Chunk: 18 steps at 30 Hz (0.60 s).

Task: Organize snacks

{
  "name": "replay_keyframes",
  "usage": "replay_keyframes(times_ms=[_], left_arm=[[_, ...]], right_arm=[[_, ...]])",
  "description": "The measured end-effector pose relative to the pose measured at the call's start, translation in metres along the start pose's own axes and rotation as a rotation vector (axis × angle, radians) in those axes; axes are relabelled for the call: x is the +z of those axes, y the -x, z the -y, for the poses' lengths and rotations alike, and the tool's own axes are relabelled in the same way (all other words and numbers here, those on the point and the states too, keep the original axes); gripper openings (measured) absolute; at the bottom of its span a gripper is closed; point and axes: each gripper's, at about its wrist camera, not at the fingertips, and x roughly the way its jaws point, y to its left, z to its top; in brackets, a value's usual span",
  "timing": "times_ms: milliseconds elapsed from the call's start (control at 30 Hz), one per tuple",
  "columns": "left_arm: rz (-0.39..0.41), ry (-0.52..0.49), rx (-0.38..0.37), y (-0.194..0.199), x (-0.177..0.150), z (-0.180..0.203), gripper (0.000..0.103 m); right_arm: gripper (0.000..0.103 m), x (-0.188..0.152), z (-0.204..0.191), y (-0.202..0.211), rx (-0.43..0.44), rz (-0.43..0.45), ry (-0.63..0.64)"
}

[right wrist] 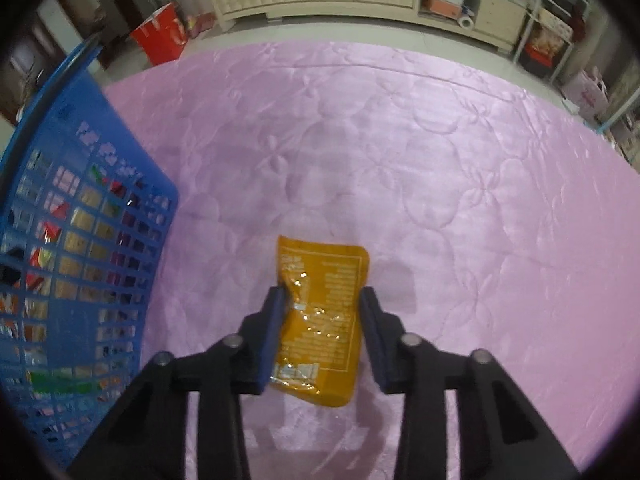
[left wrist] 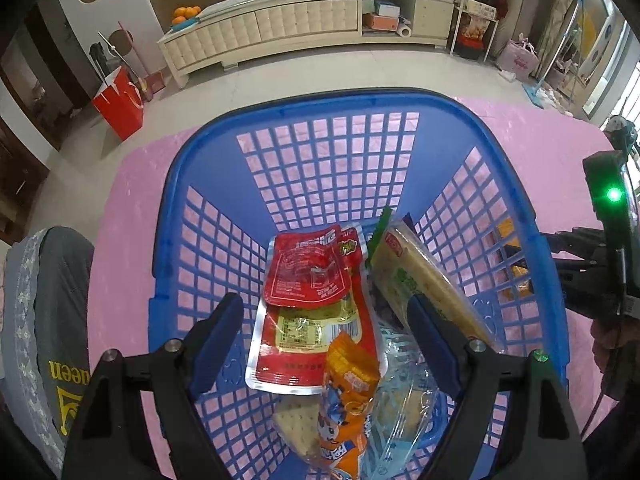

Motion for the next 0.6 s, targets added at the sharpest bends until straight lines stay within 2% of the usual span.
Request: replay_keyframes(times_ms=[33, 67, 133, 333, 600], left_arm=[[-0.001, -0.002, -0.002, -0.001, 0.0, 0.001, 0.082], [-0.001, -0.003, -0.003, -0.001, 0.001, 0.004, 0.082], [-0.002, -0.007, -0.003, -0.002, 0.001, 0.005, 0.082], [0.008, 0.002, -0.005, 0.004, 0.0, 0.002, 0.082], [0.077, 0.012, -0.009, 0.05, -0.01, 0.0, 0.082]], right_arm=[[0.005, 0.0, -0.004, 0.0, 0.02, -0.007, 0.016], [0.006, 0.0, -0.007, -0.001, 0.055, -0.016, 0.012], [0.006, -0.001, -0.01, -0.001, 0.036, -0.009, 0.015], [0.002, -0.002, -0.005, 0.014, 0.077, 0.008, -0.028], [0.002, -0.02, -0.017, 0.089, 0.074, 0.117, 0.01]])
